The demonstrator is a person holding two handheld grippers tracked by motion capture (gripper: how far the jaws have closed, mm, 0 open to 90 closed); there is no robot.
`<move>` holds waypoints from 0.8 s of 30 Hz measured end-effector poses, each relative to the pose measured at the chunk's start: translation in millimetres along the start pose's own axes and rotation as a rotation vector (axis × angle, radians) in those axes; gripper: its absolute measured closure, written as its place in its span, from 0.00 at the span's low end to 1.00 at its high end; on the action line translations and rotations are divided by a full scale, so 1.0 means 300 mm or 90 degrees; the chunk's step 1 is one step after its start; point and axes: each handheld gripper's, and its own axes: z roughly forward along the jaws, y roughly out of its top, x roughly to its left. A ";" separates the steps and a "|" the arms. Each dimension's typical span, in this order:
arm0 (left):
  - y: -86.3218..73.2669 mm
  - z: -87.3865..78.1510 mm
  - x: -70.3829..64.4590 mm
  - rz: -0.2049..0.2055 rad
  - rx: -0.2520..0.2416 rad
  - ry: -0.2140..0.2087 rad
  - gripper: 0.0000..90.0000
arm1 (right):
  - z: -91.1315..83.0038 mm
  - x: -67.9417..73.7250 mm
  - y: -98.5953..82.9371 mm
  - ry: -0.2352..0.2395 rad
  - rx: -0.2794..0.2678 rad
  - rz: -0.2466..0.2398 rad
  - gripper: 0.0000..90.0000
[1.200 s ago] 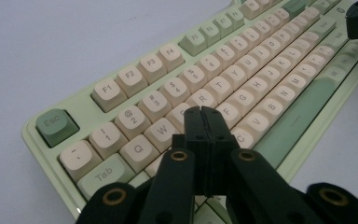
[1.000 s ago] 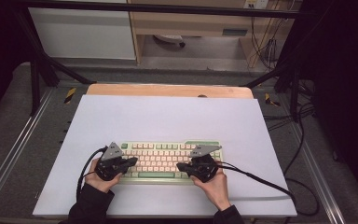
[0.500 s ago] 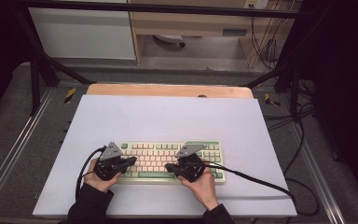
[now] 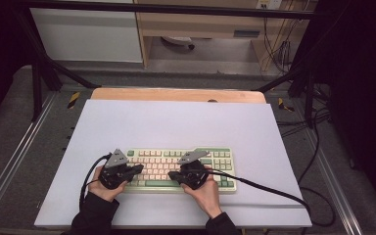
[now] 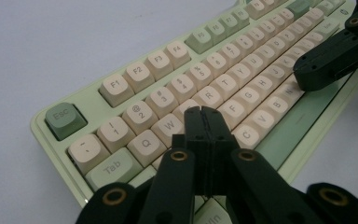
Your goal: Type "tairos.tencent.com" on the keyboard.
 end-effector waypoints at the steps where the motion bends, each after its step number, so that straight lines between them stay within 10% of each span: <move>1: 0.000 0.000 0.000 0.000 0.000 0.000 1.00 | 0.004 0.001 0.000 0.001 0.000 -0.001 1.00; 24: 0.001 0.002 -0.003 0.002 0.000 -0.001 1.00 | 0.020 0.000 -0.007 -0.002 0.013 -0.007 1.00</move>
